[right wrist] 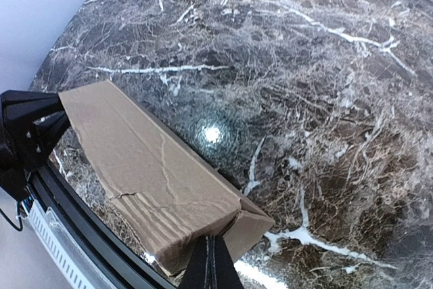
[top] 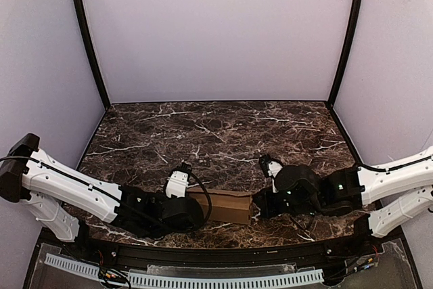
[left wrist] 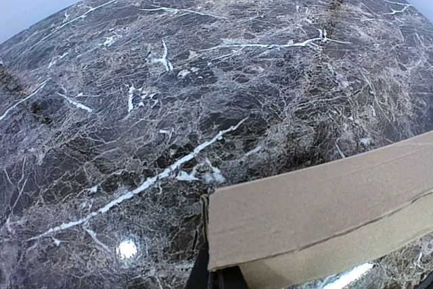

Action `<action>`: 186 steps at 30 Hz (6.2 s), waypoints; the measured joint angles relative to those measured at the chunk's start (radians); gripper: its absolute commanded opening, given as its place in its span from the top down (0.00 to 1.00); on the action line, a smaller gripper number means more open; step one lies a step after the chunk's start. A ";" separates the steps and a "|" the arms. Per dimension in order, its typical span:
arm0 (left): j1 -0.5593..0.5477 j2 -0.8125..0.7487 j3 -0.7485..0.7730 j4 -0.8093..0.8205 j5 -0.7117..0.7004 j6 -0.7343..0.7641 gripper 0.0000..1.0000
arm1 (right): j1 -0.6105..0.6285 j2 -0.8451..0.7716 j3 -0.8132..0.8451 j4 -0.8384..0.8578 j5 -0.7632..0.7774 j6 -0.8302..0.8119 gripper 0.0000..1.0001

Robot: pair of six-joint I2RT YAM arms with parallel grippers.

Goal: Fold the paper box

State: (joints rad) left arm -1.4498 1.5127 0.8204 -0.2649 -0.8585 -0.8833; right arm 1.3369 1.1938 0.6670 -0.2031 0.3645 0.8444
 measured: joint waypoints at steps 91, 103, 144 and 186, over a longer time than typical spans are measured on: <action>-0.001 0.013 0.029 0.005 0.035 0.068 1.00 | 0.061 -0.002 0.021 -0.104 0.073 0.230 0.74; -0.001 0.014 0.029 0.008 0.035 0.079 1.00 | 0.056 0.016 0.021 -0.070 0.031 0.304 0.87; 0.001 0.016 0.028 0.031 0.046 0.087 1.00 | 0.051 -0.088 -0.071 0.039 -0.085 0.322 0.64; 0.001 0.021 0.028 0.027 0.039 0.087 1.00 | 0.093 -0.050 -0.072 0.025 -0.094 0.333 0.73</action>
State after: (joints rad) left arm -1.4487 1.5337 0.8482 -0.2375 -0.8192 -0.7967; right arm 1.4300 1.1442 0.5945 -0.1780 0.2707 1.1770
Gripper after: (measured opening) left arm 0.006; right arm 0.230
